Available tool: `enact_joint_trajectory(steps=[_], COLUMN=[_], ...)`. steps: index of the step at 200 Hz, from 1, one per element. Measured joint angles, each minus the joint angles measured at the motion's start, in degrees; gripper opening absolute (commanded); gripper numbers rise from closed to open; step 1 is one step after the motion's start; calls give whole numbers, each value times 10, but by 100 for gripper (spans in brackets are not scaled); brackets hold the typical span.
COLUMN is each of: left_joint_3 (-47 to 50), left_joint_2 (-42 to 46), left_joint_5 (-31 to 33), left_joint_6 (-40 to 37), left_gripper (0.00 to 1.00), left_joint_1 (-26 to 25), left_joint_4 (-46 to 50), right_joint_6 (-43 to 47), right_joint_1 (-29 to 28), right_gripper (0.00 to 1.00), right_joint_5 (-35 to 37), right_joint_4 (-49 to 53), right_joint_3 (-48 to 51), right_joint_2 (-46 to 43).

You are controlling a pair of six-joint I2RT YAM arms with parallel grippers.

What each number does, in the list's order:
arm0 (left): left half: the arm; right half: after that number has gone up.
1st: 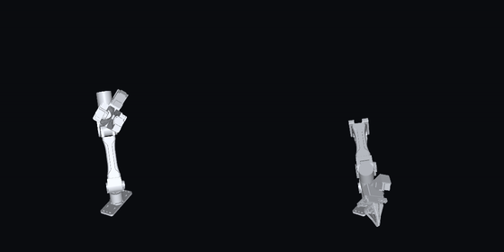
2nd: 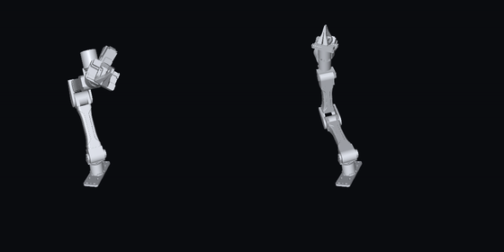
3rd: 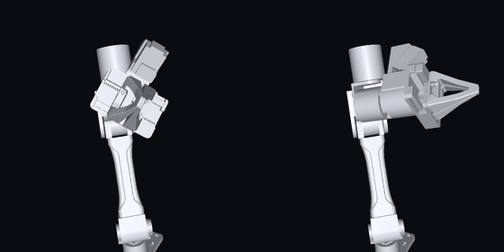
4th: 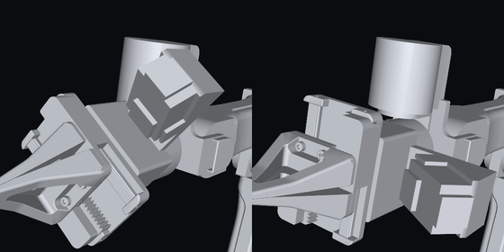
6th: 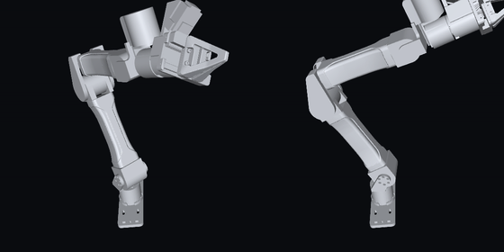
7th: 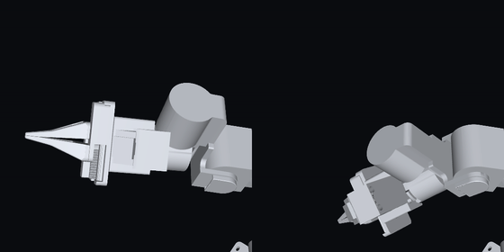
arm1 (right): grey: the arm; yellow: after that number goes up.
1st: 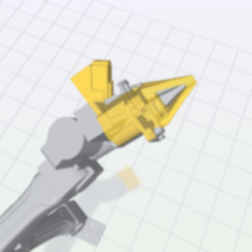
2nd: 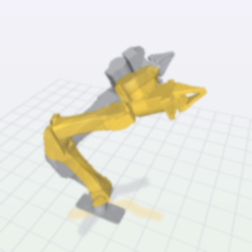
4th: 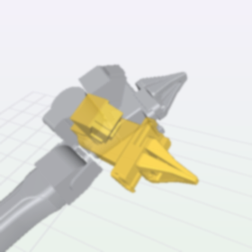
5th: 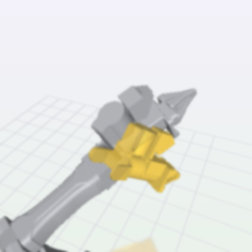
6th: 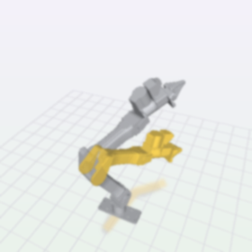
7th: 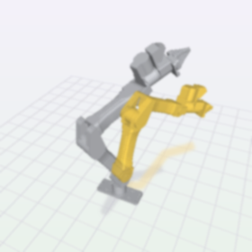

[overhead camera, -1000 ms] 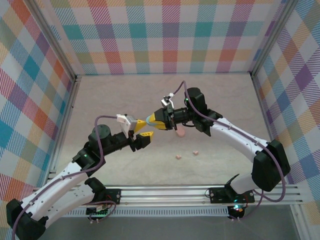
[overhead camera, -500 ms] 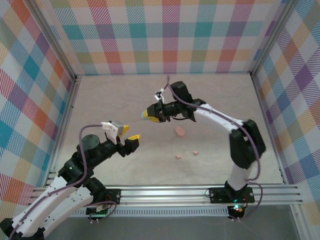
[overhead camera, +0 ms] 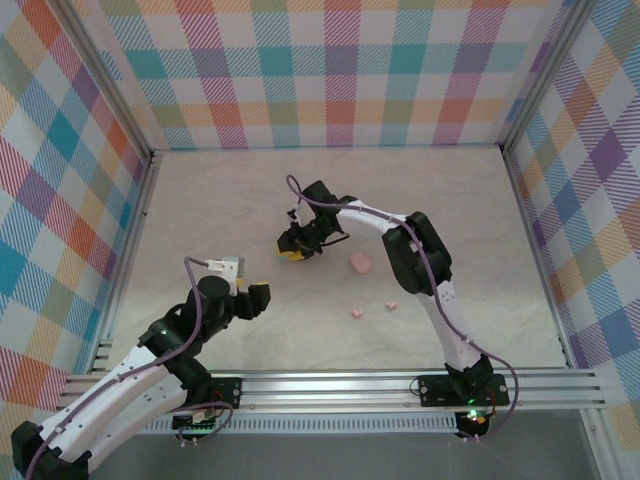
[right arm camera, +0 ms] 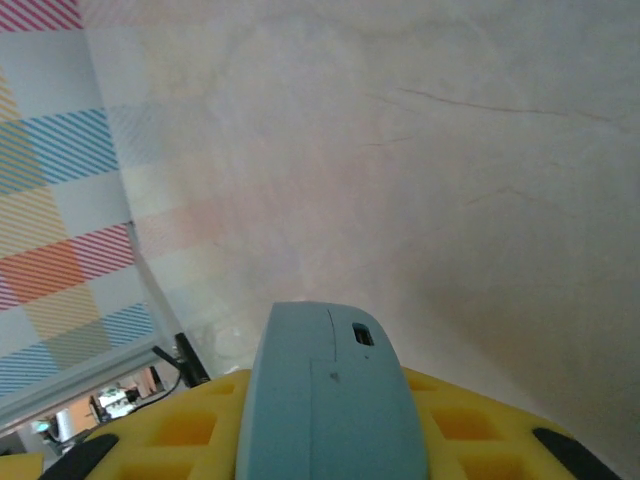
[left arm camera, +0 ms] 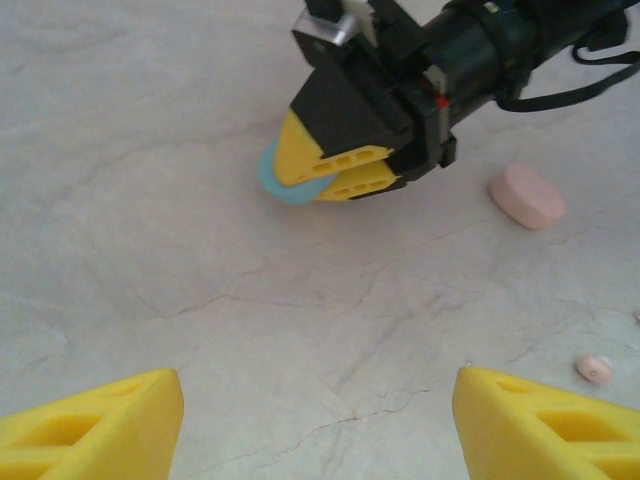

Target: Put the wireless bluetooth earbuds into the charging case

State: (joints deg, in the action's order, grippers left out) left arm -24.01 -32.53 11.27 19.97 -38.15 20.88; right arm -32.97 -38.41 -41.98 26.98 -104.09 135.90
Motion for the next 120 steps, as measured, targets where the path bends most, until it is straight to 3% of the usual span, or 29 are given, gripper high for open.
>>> enact_joint_trajectory(steps=[46,120], left_joint_3=[2,4], left_joint_2=[-43,-35], left_joint_5=[-1,-9], left_joint_6=[19,18], left_gripper=[71,71], left_joint_1=[8,12], left_joint_4=[-14,-40], right_joint_6=[57,108], right_joint_1=[-3,-12], right_gripper=[34,47], right_joint_5=[59,105], right_joint_4=[42,61], right_joint_3=[-4,-14], right_joint_2=[3,-1])
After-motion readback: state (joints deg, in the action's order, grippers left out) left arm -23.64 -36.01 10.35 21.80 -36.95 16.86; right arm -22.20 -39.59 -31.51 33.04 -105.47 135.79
